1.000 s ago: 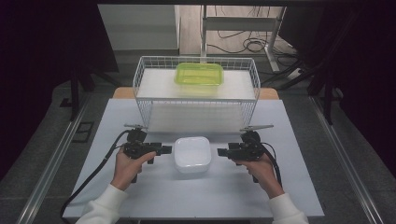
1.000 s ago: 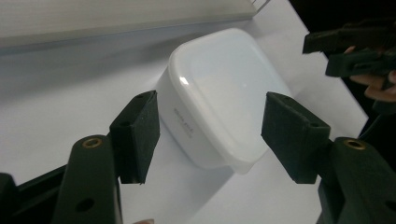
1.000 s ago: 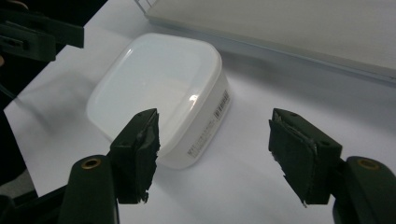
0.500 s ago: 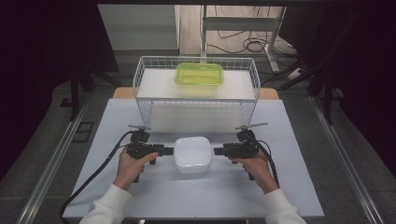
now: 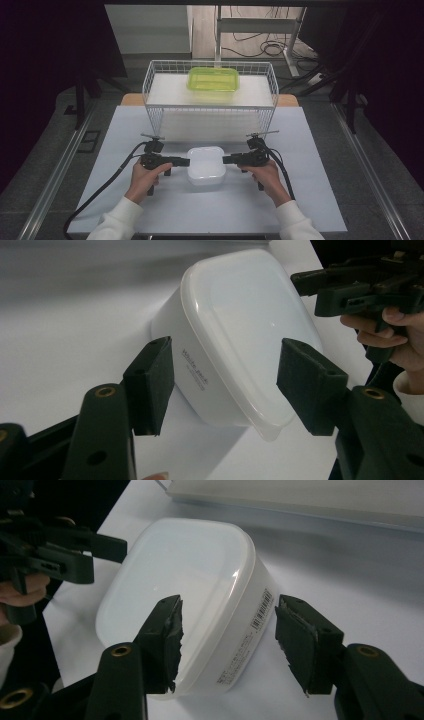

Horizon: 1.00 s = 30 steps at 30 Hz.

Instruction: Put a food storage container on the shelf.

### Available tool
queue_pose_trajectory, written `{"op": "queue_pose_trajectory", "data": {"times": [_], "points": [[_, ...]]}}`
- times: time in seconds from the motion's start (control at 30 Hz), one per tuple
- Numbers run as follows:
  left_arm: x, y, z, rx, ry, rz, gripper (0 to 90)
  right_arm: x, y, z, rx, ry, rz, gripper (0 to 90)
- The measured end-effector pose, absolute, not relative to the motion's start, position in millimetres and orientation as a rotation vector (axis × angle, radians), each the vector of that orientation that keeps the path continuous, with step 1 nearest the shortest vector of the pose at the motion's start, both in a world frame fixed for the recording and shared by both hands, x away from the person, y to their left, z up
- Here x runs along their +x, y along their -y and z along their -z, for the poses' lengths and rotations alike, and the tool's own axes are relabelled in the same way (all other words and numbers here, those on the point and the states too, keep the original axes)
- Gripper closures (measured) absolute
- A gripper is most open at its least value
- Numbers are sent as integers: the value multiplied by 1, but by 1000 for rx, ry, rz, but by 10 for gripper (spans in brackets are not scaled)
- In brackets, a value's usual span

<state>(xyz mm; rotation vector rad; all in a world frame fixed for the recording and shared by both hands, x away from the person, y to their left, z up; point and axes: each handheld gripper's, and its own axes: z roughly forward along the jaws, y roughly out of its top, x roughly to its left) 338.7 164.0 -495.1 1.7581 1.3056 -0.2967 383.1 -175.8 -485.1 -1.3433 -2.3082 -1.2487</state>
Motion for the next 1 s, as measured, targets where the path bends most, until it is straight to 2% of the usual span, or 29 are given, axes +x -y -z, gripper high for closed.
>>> {"op": "queue_pose_trajectory", "data": {"times": [0.43,0.53,0.63,1.0], "points": [[342,-162,506,1734,-1304,405,514,387,172,495,-1334,2228,1218,535],[342,-161,508,1717,-1295,434,592,386,171,495,-1328,2197,1225,598],[341,-161,509,1705,-1308,435,643,385,171,497,-1335,2160,1227,631],[335,-163,504,1658,-1317,410,728,381,179,493,-1363,2087,1250,723]]}}
